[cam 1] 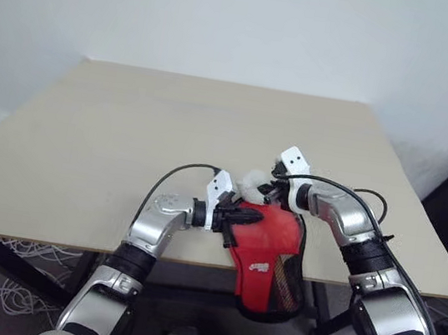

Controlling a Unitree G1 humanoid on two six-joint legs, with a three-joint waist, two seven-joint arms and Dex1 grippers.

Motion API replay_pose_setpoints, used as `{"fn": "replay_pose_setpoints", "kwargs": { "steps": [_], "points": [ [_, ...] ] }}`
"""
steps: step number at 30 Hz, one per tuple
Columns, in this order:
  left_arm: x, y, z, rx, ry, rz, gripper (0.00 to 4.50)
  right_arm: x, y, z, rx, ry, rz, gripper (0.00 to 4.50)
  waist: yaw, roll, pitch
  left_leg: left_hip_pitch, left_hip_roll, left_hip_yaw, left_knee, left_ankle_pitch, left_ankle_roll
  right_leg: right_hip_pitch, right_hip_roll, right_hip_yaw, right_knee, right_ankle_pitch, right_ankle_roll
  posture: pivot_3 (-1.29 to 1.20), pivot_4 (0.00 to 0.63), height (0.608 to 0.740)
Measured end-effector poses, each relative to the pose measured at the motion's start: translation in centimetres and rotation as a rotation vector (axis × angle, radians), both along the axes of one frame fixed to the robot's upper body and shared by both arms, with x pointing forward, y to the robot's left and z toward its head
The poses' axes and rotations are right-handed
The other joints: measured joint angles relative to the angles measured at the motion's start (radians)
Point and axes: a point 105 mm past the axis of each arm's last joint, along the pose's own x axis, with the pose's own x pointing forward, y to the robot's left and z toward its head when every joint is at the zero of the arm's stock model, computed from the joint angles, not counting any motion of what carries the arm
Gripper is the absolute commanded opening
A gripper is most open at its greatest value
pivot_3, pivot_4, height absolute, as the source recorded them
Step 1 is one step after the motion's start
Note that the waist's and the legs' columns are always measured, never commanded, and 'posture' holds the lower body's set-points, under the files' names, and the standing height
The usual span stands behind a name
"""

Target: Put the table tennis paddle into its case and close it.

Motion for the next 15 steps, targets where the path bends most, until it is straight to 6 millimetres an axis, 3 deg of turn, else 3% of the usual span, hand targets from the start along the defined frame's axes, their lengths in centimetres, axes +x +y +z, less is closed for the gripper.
{"fn": "replay_pose_setpoints", "kwargs": {
  "steps": [9, 15],
  "points": [
    [0.7, -0.6, -2.4, 0.046, -0.002, 0.045, 0.00, 0.5, 0.3, 0.1, 0.029, 0.029, -0.007, 0.04, 0.000, 0.001, 0.000, 0.000, 0.000, 0.000, 0.000, 0.000, 0.000, 0.000, 0.000, 0.000, 0.000, 0.000, 0.000, 0.00, 0.000, 0.739],
    [1.0, -1.1, -2.8, 0.077, -0.028, 0.034, 0.00, 0.4, 0.7, 0.3, 0.038, 0.030, 0.005, 0.04, 0.000, 0.001, 0.000, 0.000, 0.000, 0.000, 0.000, 0.000, 0.000, 0.000, 0.000, 0.000, 0.000, 0.000, 0.000, 0.00, 0.000, 0.739]
  ]
}}
